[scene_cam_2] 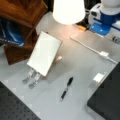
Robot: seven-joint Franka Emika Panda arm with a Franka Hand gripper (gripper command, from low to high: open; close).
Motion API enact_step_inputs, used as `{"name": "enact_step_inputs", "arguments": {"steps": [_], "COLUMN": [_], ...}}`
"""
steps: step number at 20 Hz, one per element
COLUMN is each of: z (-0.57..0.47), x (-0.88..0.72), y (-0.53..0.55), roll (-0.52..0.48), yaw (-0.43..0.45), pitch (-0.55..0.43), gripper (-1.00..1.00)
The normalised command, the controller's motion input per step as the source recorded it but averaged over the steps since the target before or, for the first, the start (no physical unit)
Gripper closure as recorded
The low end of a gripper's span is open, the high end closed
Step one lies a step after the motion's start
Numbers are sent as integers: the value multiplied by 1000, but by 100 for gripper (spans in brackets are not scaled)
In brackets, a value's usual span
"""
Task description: Turn on the lamps. Open the box. Pick up the pen. Put it in the box.
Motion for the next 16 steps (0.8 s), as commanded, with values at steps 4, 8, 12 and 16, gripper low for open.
{"name": "enact_step_inputs", "arguments": {"steps": [4,8,12,16], "z": [272,308,363,357], "x": [500,689,834,812], "y": [10,69,114,90], "roll": [25,41,58,88], "yaw": [-131,-149,-162,-117], "pitch": [236,265,319,338], "gripper": [-100,-100,-100,-100]}}
